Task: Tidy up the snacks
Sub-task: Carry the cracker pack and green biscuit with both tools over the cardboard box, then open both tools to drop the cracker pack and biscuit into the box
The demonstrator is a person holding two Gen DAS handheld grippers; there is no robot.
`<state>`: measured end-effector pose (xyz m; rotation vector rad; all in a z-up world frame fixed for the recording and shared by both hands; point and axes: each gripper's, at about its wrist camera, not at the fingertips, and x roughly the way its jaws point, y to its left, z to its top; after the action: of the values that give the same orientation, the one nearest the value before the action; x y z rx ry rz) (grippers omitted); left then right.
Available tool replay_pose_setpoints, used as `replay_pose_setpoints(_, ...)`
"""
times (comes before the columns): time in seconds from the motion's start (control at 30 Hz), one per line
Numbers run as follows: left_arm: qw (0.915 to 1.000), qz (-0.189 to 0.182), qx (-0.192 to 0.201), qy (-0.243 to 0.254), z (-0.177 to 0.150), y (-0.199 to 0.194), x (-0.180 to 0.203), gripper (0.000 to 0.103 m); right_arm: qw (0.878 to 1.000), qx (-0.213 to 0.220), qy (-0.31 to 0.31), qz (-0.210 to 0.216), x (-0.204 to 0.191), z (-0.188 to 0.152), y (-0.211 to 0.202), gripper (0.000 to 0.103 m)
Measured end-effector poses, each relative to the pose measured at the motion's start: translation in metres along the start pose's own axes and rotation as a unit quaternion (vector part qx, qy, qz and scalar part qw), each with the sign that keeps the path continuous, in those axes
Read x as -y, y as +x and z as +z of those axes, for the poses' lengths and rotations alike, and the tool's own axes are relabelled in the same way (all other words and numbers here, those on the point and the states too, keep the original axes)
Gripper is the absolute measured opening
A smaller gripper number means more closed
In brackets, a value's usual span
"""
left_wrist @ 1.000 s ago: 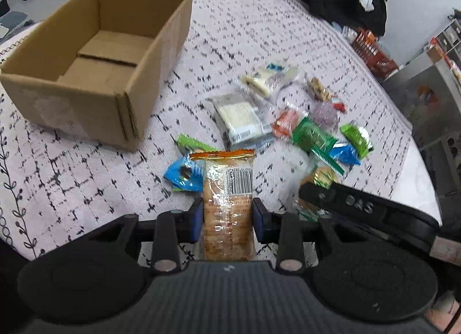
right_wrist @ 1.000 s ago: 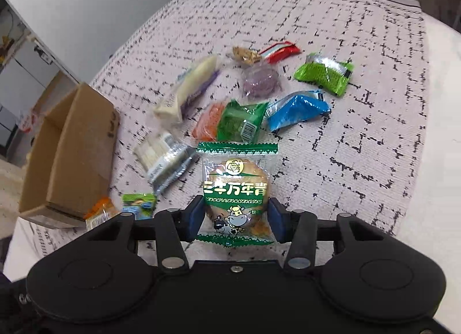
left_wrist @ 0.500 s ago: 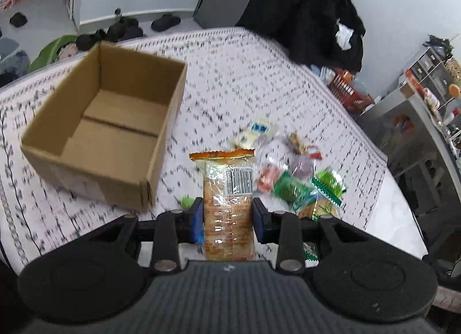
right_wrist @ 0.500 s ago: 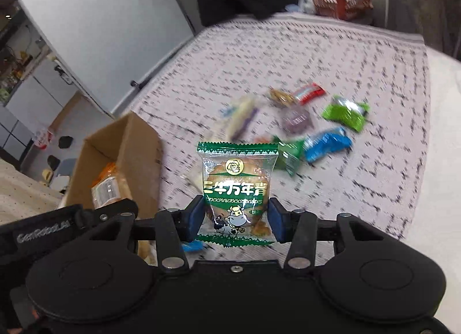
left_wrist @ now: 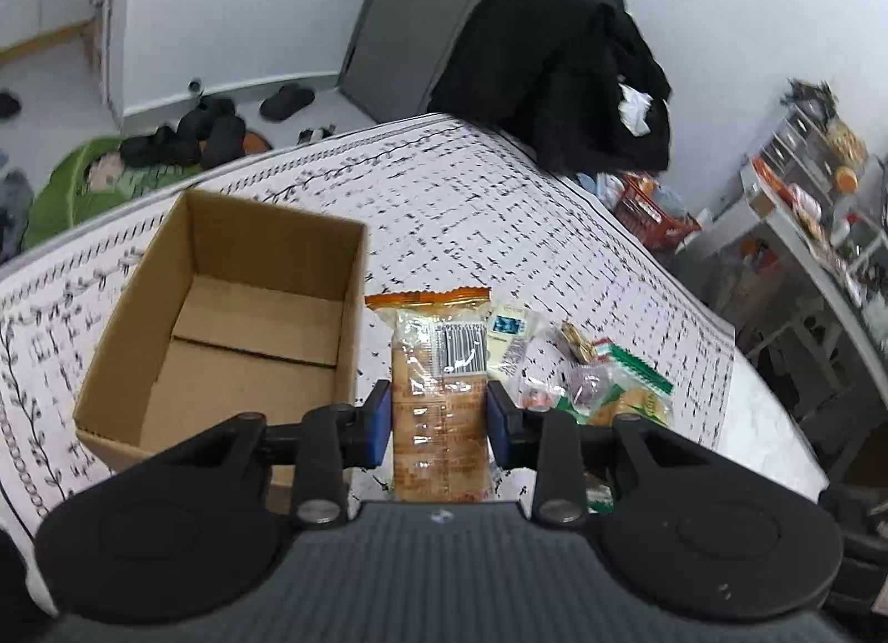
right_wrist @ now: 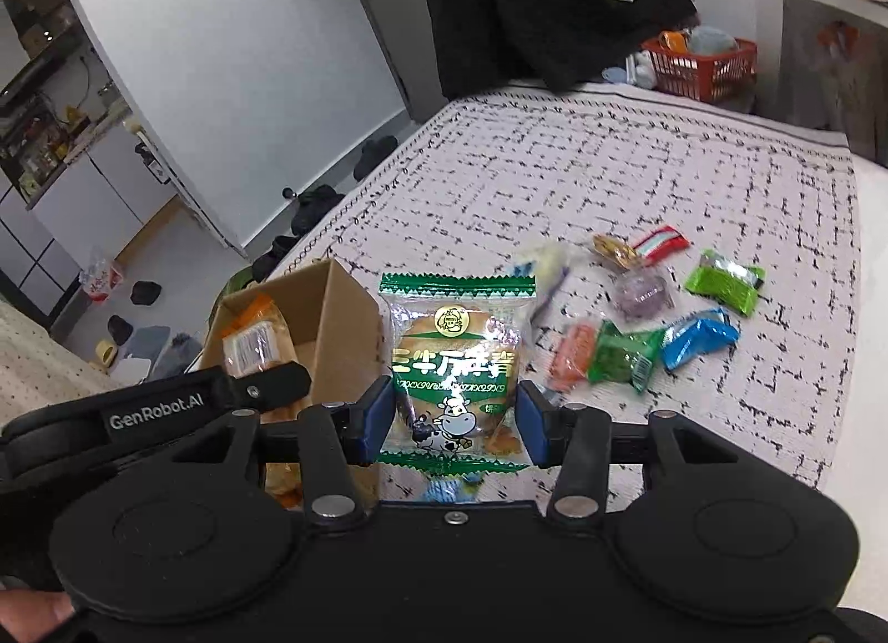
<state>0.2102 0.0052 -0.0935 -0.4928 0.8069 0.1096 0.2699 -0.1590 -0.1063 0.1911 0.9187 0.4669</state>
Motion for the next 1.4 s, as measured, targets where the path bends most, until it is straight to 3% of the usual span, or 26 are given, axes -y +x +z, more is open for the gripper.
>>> replay_pose_setpoints(0.3, 0.9993, -0.016, 0.000, -0.035, 0.010, 0.002, -0.034, 0.034, 1.000, 0.002, -0.011, -0.002, -0.031, 0.004, 0.013, 0.046)
replay_pose_setpoints(0.8, 0.9974, 0.014, 0.005, -0.070, 0.018, 0.020, -0.085, 0.034, 0.999, -0.029, -0.026, 0.002, -0.074, 0.001, 0.055, 0.046)
replay_pose_setpoints(0.9, 0.9967, 0.033, 0.008, -0.074, 0.021, 0.028, -0.091, 0.034, 0.999, -0.040, -0.015, 0.014, -0.079, 0.001, 0.064, 0.046)
replay_pose_setpoints(1.33, 0.9902, 0.058, -0.011, -0.127, 0.023, 0.038, -0.124, 0.034, 0.998, -0.064, 0.004, 0.011, -0.096, -0.004, 0.093, 0.046)
replay_pose_setpoints(1.4, 0.9886, 0.066, -0.002, -0.135, 0.024, 0.034, -0.127, 0.038, 0.998, -0.066, 0.000, 0.012, -0.100, -0.004, 0.097, 0.046)
